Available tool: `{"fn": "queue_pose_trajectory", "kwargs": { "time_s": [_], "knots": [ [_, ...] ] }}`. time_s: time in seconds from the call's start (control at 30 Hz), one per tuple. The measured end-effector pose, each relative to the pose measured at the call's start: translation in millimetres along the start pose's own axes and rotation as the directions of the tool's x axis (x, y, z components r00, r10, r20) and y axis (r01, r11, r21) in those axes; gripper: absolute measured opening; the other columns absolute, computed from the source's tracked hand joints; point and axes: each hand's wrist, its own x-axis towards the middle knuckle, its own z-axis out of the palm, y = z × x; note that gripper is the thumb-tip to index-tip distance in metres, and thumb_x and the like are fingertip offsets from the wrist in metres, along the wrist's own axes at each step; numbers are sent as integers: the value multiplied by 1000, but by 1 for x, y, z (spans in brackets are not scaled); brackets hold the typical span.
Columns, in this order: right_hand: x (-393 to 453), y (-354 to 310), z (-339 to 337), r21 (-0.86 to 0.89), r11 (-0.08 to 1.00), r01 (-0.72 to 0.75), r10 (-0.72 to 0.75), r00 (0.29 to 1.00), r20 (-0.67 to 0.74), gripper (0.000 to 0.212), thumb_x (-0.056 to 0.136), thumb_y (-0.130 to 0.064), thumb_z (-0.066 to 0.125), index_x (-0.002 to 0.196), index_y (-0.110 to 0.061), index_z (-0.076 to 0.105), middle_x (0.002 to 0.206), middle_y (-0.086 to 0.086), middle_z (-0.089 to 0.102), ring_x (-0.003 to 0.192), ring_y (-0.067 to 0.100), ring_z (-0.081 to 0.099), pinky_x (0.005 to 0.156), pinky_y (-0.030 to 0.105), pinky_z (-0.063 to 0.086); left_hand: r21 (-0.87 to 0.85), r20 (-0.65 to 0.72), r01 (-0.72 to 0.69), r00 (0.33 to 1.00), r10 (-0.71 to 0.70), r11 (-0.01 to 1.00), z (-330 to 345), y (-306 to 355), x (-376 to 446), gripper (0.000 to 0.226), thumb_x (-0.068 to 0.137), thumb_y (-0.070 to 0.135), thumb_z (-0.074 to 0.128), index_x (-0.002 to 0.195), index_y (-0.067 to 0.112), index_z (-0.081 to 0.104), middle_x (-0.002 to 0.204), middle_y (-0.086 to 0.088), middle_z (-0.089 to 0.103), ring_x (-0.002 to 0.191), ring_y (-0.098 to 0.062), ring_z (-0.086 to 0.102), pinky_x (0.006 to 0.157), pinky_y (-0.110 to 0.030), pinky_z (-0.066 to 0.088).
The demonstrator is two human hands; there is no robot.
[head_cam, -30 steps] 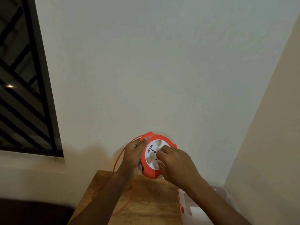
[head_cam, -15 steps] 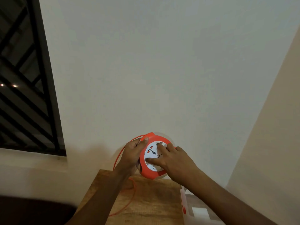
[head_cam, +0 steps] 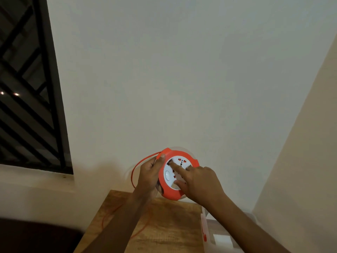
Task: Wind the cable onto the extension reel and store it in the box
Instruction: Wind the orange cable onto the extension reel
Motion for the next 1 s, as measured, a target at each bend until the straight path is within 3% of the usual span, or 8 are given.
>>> {"fn": "queue_pose_trajectory", "kwargs": {
  "time_s": [0.1,0.2,0.33,0.43,0.53,0.67,0.83,1.0],
  "knots": [
    [2,-8,-6,180,932,-314,328,943,-58,59,94,-62,35,142,-29,40,96,1,74,75,19,69,64,29,54,-12,25,-43,999,44,999,12,3,-3,24,96,41,60,109,26,72,101,3,80,88,-21,79,70,-36,65],
    [4,-15,-9,497,681,-538,599,800,46,52,94,-60,37,137,-30,44,109,-1,71,88,16,68,75,28,55,18,19,-80,997,80,997,20,5,-4,29,96,41,61,116,23,72,105,3,80,94,-22,78,78,-39,65],
    [-8,-17,-8,400,776,-487,496,864,88,52,91,-54,48,138,-30,45,113,-5,70,91,16,68,78,27,55,-1,40,-31,999,31,1000,11,1,-2,26,99,36,58,114,19,71,102,-1,81,89,-25,79,72,-39,65],
    [-11,-13,-15,377,843,-384,426,904,-31,38,88,-42,60,122,-27,60,109,-3,71,90,18,68,78,28,54,-8,64,12,998,-11,1000,6,0,-2,27,100,36,58,115,18,71,104,-5,81,90,-29,79,75,-45,65],
    [-10,-12,-22,385,886,-259,329,935,-130,37,81,-36,70,116,-24,65,115,-2,69,97,19,66,84,32,53,-21,88,27,996,-25,999,5,-1,-1,27,101,35,54,117,18,69,102,-2,81,88,-26,79,67,-36,64],
    [-9,-13,-22,178,974,-141,154,986,-58,46,67,-33,83,110,-27,68,114,4,68,98,25,65,79,37,56,-15,118,40,992,-38,999,4,0,-1,30,101,36,52,120,18,67,105,-2,80,90,-27,78,69,-35,64],
    [-9,-11,-20,108,982,-155,149,987,62,58,72,-40,79,124,-36,55,124,8,62,106,31,61,80,43,56,-11,116,48,992,-46,999,-1,0,-1,36,100,40,55,125,16,66,114,-8,78,97,-33,77,82,-48,64],
    [-14,-8,-29,40,994,100,-106,966,235,70,90,-29,65,147,-40,26,149,18,34,132,40,38,102,51,42,29,148,79,986,-83,996,-9,10,1,36,96,41,57,118,15,69,108,-10,79,91,-32,78,72,-43,65]
  ]
}}
